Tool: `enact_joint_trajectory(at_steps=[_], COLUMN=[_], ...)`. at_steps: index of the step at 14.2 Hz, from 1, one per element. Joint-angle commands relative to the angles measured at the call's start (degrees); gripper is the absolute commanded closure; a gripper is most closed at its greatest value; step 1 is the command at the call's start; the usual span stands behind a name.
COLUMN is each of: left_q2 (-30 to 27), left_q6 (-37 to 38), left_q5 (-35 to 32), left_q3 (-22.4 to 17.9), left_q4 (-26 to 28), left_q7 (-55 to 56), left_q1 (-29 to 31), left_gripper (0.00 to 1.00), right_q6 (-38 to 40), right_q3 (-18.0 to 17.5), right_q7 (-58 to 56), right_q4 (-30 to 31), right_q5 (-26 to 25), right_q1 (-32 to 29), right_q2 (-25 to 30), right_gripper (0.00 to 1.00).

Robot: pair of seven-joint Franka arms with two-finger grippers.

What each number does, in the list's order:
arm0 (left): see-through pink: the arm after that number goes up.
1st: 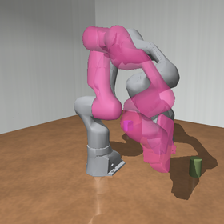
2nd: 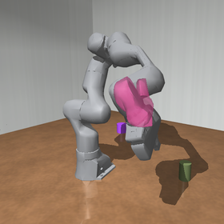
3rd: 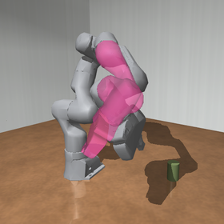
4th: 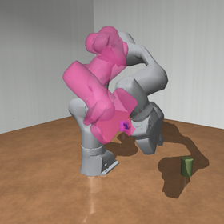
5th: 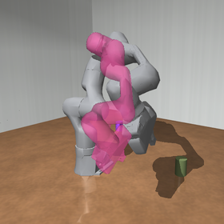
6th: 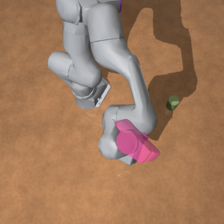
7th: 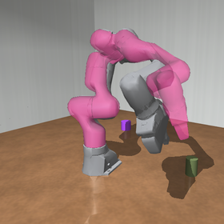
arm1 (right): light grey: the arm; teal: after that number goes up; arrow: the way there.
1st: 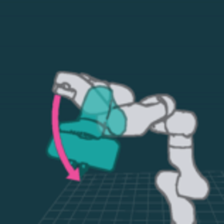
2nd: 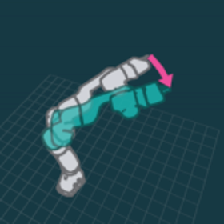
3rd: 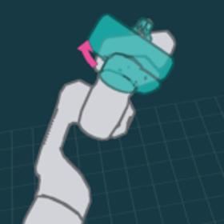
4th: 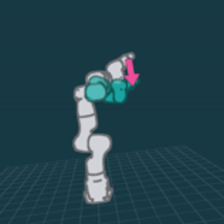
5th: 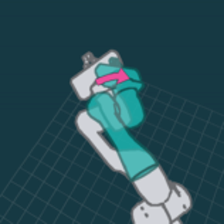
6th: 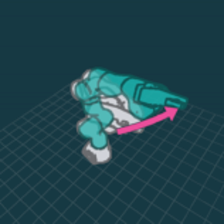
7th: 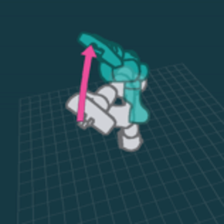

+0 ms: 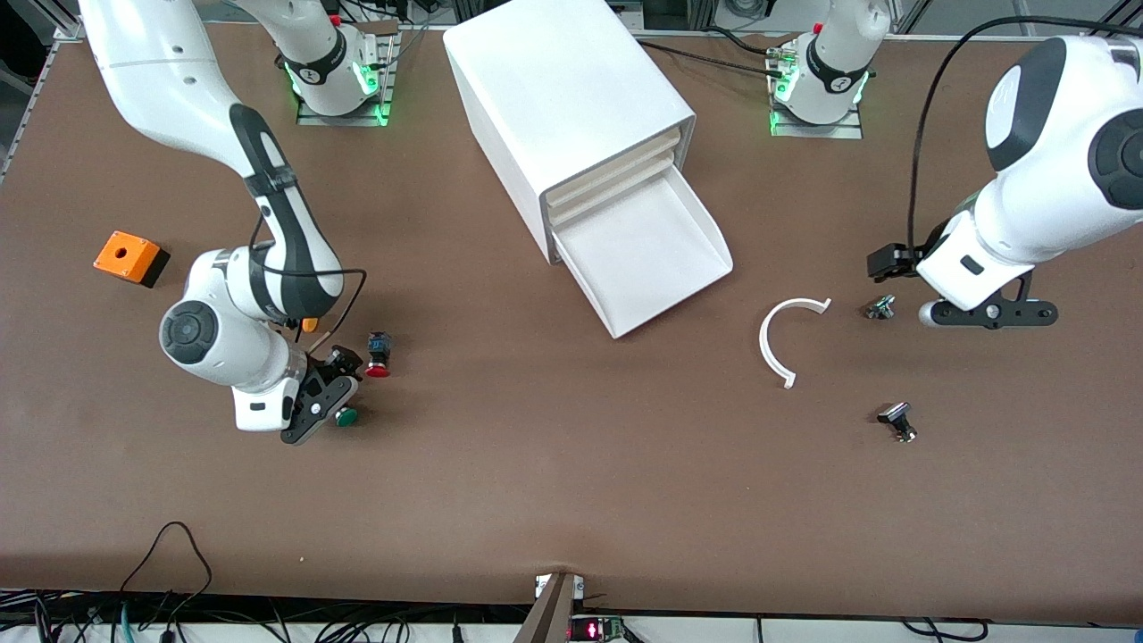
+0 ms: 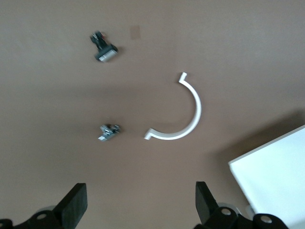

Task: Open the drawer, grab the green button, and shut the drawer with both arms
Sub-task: 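Set the green button down while the left gripper reaches the drawer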

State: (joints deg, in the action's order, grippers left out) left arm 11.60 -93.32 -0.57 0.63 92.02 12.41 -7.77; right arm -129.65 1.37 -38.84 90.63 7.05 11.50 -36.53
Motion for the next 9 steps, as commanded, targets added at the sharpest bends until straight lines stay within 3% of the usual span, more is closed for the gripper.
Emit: enact_joint_trajectory(at_steps=[1, 5, 7, 9], left_q2=[2.8, 6.6, 8.3, 10.6], left_q6=[-6.2, -23.9, -33.8, -38.6], left_q5=[7.1, 8.4, 8.3, 7.7], left_q3=[1.3, 6.9, 9.7, 10.1], left_q4=[4.1, 12.4, 16.4, 17.8], left_q7=[9.3, 20.4, 24.5, 27.7], left_q1=[-0.1, -0.8, -0.8, -2.9], left_gripper=[0.0, 0.0, 0.0, 0.0], right_q6=[6.8, 21.5, 25.1, 27.8], right_q3=[-0.7, -0.6, -0.6, -0.5], right_q7=[8.8, 26.0, 39.1, 53.4], right_q4=[-2.4, -11.3, -12.2, -12.1], right_q5=[1.0, 0.9, 0.8, 0.8], right_q1=[1.4, 6.9, 9.2, 9.9], right_q2=[2.8, 4.0, 5.7, 7.6], right_gripper=[0.01, 0.01, 0.01, 0.01])
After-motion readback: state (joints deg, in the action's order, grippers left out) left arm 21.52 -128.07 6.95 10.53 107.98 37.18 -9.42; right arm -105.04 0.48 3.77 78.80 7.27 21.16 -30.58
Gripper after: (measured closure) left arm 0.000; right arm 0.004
